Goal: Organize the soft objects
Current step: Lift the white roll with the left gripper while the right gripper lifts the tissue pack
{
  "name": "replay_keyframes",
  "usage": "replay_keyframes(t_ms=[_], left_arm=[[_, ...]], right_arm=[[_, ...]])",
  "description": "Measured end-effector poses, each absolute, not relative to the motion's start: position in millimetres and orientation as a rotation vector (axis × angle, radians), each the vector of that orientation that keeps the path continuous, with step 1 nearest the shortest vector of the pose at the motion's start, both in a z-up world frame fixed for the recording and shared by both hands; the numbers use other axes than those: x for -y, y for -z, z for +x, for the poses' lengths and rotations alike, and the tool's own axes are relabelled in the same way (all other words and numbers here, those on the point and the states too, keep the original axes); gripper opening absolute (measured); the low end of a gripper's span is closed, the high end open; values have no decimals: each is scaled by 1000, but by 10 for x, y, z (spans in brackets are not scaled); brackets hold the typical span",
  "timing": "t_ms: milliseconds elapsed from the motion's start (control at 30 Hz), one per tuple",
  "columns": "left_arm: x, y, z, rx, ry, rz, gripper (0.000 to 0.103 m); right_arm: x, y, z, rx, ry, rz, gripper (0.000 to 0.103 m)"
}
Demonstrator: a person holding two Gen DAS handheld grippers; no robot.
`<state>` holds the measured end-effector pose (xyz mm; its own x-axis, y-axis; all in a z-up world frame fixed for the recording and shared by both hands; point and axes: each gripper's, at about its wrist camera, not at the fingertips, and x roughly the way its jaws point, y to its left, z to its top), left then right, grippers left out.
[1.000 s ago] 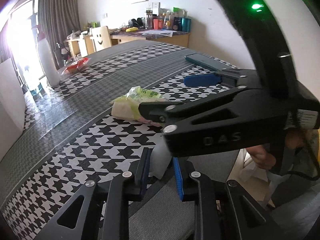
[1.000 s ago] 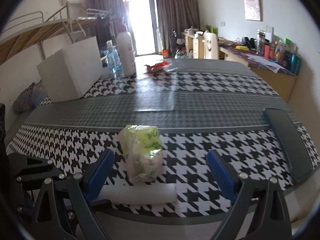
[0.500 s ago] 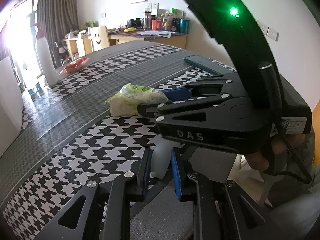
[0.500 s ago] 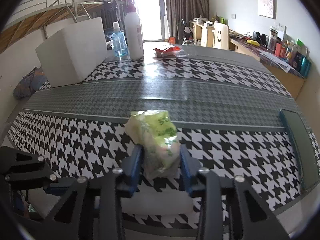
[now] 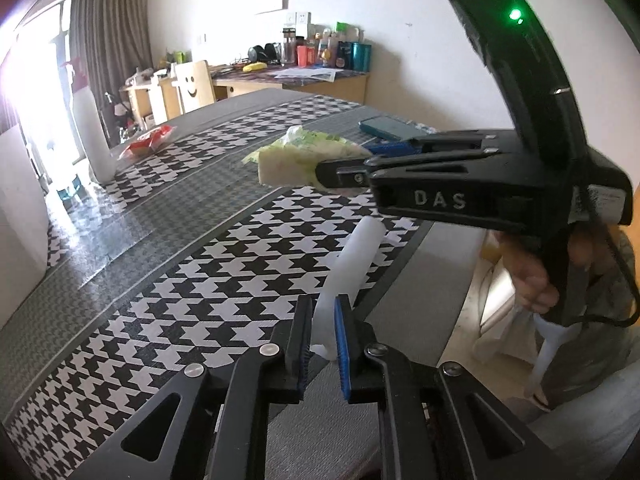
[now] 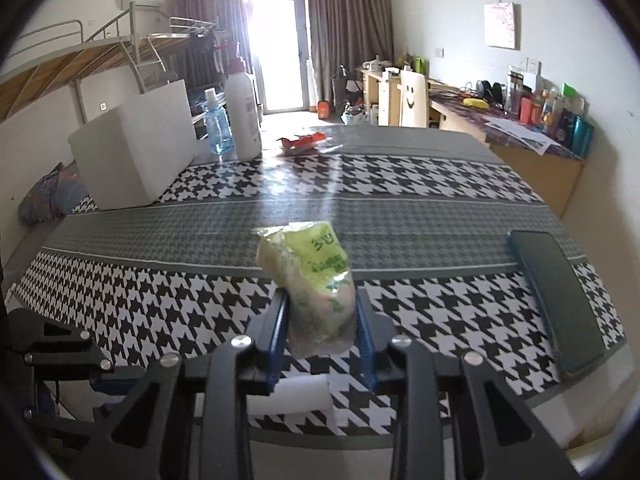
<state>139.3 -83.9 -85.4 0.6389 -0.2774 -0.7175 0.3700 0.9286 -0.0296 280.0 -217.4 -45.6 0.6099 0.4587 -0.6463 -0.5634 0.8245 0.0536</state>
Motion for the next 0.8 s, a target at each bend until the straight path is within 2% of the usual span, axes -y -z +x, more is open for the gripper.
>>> replay_keyframes(t_ms=[167,433,500,567,800], left_arm=[[883,895,1485,-814,356,158,19],[911,919,1588,-828,372,204,20],[901,917,1608,-832,370,222,27],[874,910,1626,-833,355,234,44],[818,918,1638,-856,410,188,45]], right_arm=[[2254,450,2778,-687,-585,-149,36],[2420,466,2767,-681,-568,-124,36],[2444,476,2766,-683,-568,-117,36],[2458,487,2761,-684,-568,-114,36],[2459,496,2768,-687,-569,-105,36]])
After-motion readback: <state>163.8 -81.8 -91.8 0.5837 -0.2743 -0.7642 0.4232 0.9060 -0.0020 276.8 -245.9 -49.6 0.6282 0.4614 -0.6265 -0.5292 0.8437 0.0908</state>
